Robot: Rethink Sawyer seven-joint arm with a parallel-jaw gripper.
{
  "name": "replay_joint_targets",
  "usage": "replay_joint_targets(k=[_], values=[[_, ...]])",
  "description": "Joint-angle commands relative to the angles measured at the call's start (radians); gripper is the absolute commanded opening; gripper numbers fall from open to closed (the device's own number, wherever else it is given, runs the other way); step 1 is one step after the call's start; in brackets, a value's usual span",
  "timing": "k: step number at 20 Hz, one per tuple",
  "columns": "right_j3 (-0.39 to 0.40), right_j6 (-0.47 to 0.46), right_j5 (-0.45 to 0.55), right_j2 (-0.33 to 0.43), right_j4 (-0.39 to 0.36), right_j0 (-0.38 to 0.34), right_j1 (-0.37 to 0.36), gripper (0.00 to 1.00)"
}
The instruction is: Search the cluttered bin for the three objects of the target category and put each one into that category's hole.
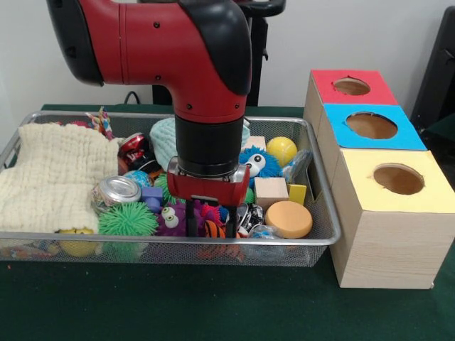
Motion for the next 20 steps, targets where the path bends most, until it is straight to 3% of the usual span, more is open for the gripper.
replay_joint_targets(k=[1,9,12,16,20], values=[[-0.087,-0.081,0.100,0.022,0.017,-0.006,0.041,1.00],[-0.133,-0.038,0.050,-0.021,-0.033,0.029,0.084,1.00],[-0.130,0.019,0.030,-0.052,-0.028,0.041,0.089,1.00],[-0.126,0.011,0.046,-0.046,-0.002,0.031,0.087,1.00],[-0.126,0.091,0.029,-0.088,0.008,0.055,0.078,1.00]])
